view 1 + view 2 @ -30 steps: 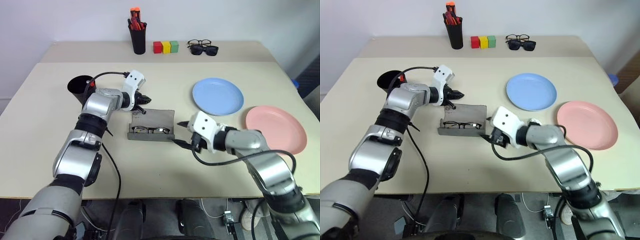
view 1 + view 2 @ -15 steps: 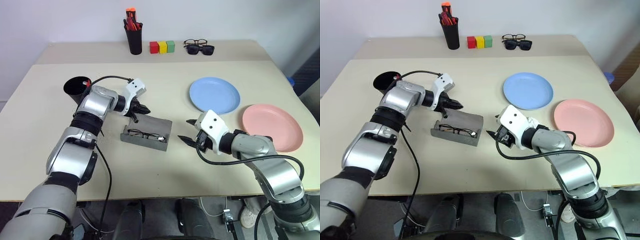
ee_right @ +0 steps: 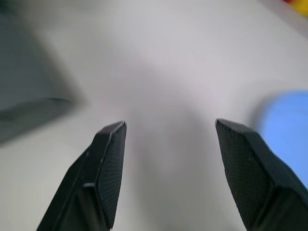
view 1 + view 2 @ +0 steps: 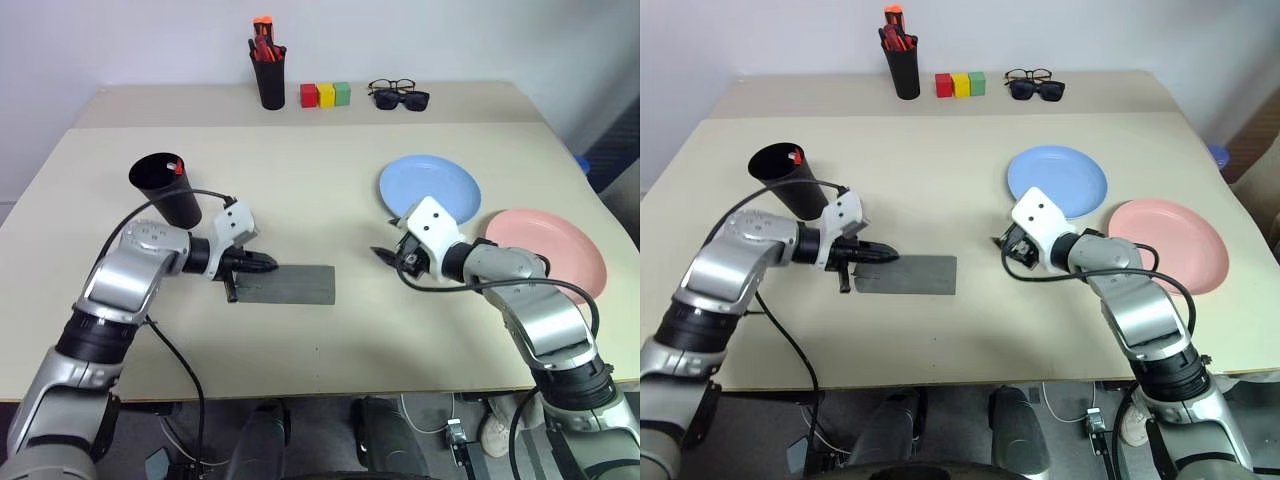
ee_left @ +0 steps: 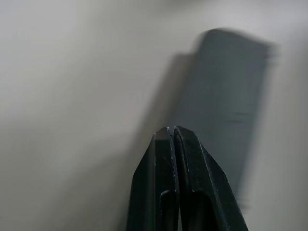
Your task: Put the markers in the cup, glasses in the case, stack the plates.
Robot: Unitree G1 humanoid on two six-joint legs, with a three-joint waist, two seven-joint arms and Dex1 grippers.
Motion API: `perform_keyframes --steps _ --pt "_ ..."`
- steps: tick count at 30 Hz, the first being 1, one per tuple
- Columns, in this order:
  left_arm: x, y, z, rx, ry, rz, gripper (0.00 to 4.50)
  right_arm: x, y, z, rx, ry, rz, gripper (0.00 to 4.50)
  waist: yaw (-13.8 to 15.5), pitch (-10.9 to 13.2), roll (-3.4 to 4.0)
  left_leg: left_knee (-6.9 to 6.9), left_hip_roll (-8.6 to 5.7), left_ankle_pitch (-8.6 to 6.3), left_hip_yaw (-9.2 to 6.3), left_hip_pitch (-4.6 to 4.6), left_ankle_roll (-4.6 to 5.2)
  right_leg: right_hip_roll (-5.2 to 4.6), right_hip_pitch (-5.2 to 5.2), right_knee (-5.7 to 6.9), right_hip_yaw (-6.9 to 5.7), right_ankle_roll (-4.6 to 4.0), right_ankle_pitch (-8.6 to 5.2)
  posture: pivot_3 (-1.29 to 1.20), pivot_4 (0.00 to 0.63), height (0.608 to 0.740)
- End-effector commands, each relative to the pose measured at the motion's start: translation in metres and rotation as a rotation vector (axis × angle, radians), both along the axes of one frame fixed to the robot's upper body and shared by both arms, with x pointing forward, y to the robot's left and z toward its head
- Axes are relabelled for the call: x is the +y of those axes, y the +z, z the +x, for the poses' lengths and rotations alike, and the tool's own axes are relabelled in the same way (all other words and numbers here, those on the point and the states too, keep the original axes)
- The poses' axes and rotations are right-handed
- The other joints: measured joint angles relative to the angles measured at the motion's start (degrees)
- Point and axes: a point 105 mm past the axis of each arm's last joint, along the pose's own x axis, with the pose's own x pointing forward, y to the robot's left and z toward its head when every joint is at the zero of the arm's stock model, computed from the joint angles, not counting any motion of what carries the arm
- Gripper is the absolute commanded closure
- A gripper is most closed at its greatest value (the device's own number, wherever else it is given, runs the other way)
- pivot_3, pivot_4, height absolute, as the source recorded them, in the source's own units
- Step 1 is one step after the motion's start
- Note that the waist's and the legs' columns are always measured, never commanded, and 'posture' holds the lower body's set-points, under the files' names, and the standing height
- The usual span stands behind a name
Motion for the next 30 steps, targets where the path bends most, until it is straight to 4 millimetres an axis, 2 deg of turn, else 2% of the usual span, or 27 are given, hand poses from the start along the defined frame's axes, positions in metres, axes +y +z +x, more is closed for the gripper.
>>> perform_keyframes --steps 1,4,5,7,11,12,15,17,19,22,25,28,30 --pt "-0.001 0.043 -0.003 -0.179 0.042 -0.207 4.43 -0.025 -0.007 0.028 -0.048 -0.139 -0.136 1.52 0.2 0.0 -0.01 0.01 0.00 0.00 0.00 0.00 0.00 0.00 0.01 -0.02 0.00 0.00 0.00 0.00 0.150 0.740" --pt "-0.001 0.044 -0.007 -0.211 0.071 -0.262 4.43 -0.028 -0.016 0.046 -0.069 -0.162 -0.189 1.52 0.2 0.0 0.00 0.01 -0.01 0.00 0.00 0.00 -0.01 -0.01 0.02 -0.03 -0.02 0.00 0.00 0.00 0.150 0.740" --pt "-0.002 0.044 -0.009 -0.207 0.080 -0.279 4.48 -0.028 -0.019 0.052 -0.076 -0.173 -0.199 1.77 -0.1 0.0 0.00 -0.02 -0.01 0.00 0.01 0.00 0.00 -0.01 0.01 -0.03 -0.01 0.00 0.01 0.00 0.150 0.740" --pt "-0.003 0.042 -0.009 -0.197 0.111 -0.313 4.50 -0.028 -0.022 0.060 -0.091 -0.175 -0.221 2.36 -0.2 0.0 0.01 -0.03 -0.01 0.00 0.04 0.01 0.00 -0.01 -0.01 -0.01 0.02 0.00 0.01 0.00 0.150 0.740" --pt "-0.011 0.041 -0.011 -0.189 0.150 -0.372 4.50 -0.025 -0.017 0.064 -0.129 -0.152 -0.242 4.35 0.0 0.0 0.01 0.01 -0.02 0.00 0.03 0.02 -0.01 0.00 0.02 0.01 0.01 0.01 0.01 0.00 0.150 0.740" --pt "-0.013 0.042 -0.012 -0.195 0.152 -0.384 4.50 -0.024 -0.015 0.063 -0.137 -0.149 -0.240 4.44 0.0 0.0 0.01 0.01 -0.03 0.01 0.03 0.02 -0.01 -0.01 0.02 0.00 0.01 0.01 0.01 0.00 0.150 0.740" --pt "-0.019 0.042 -0.010 -0.213 0.164 -0.405 4.50 -0.026 -0.004 0.057 -0.201 -0.136 -0.273 4.44 0.0 0.0 0.01 0.00 -0.03 0.00 0.03 0.02 -0.01 -0.01 0.02 0.00 0.01 0.01 0.01 0.00 0.150 0.740" --pt "-0.032 0.040 -0.015 -0.212 0.109 -0.408 4.50 -0.035 0.013 0.046 -0.252 -0.150 -0.283 4.44 0.2 0.0 0.02 0.00 -0.03 0.00 0.03 0.01 -0.01 -0.01 0.02 0.00 0.01 0.01 0.01 0.00 0.150 0.740" --pt "-0.039 0.040 -0.018 -0.211 0.076 -0.415 4.50 -0.040 0.021 0.038 -0.267 -0.165 -0.283 4.44 0.4 0.0 0.04 -0.01 -0.04 0.00 0.03 0.00 -0.01 -0.01 0.02 -0.02 0.01 0.01 0.01 0.00 0.150 0.740" --pt "-0.053 0.038 -0.021 -0.185 0.007 -0.426 4.50 -0.063 0.034 0.014 -0.271 -0.222 -0.311 4.44 0.8 0.0 0.07 0.01 -0.05 0.00 0.03 -0.01 -0.01 -0.02 0.03 -0.03 0.02 0.02 0.01 0.00 0.150 0.740" --pt "-0.067 0.031 -0.017 -0.147 -0.068 -0.427 4.50 -0.097 0.035 -0.029 -0.206 -0.293 -0.390 4.44 1.9 0.0 0.08 0.00 -0.05 0.00 0.02 -0.02 0.00 -0.01 0.05 -0.06 -0.01 0.01 0.00 0.00 0.150 0.740" --pt "-0.072 0.029 -0.010 -0.148 -0.091 -0.426 4.50 -0.108 0.027 -0.051 -0.120 -0.318 -0.405 4.44 1.6 0.0 0.10 0.05 -0.06 -0.02 0.02 -0.01 0.03 -0.02 0.14 -0.13 -0.02 0.03 -0.01 0.00 0.150 0.740" --pt "-0.074 0.029 -0.007 -0.149 -0.108 -0.428 4.50 -0.109 0.020 -0.059 -0.083 -0.319 -0.416 3.82 1.0 0.0 0.11 0.05 -0.04 -0.02 0.11 0.07 0.04 -0.01 0.14 -0.13 0.04 0.03 -0.01 0.00 0.150 0.740"
